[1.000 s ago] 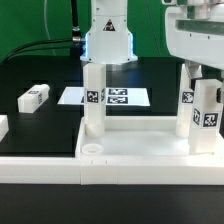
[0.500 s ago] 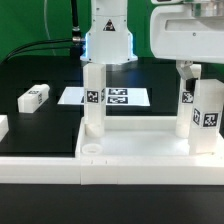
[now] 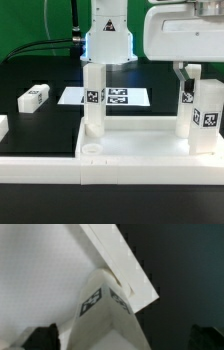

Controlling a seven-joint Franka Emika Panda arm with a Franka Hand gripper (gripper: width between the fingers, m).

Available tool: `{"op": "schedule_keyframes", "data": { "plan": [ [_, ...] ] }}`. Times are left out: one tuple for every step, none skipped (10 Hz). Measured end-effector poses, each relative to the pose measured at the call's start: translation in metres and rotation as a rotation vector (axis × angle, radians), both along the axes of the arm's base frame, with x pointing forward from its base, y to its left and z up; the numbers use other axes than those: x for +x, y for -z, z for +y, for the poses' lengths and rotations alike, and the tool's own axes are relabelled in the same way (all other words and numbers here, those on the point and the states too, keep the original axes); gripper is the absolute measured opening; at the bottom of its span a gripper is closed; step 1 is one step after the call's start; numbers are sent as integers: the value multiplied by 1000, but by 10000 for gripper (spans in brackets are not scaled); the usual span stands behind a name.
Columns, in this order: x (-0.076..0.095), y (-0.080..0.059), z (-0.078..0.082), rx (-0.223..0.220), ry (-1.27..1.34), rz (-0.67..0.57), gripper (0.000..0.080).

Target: Assemble desk

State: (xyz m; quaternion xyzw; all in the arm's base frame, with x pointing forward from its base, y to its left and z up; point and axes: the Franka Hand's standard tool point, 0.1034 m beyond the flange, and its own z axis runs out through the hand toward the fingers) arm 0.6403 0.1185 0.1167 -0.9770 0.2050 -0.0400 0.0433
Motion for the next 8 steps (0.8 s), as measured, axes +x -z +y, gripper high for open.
{"op": "schedule_keyframes", "data": {
  "plan": [
    [1,0,-2,-35,-124,-9,649],
    [1,0,-4,-60,-223,-16,649],
    [1,0,-4,-65,-270,-19,649],
    [2,1,-6,-80,-395,-24,649],
    [2,1,-8,-85,-446,-26,649],
    [2,1,-9,-86,-459,-27,649],
    [2,1,-9,-86,-459,-27,554],
    [2,1,-9,-86,-458,-27,369]
  ]
}}
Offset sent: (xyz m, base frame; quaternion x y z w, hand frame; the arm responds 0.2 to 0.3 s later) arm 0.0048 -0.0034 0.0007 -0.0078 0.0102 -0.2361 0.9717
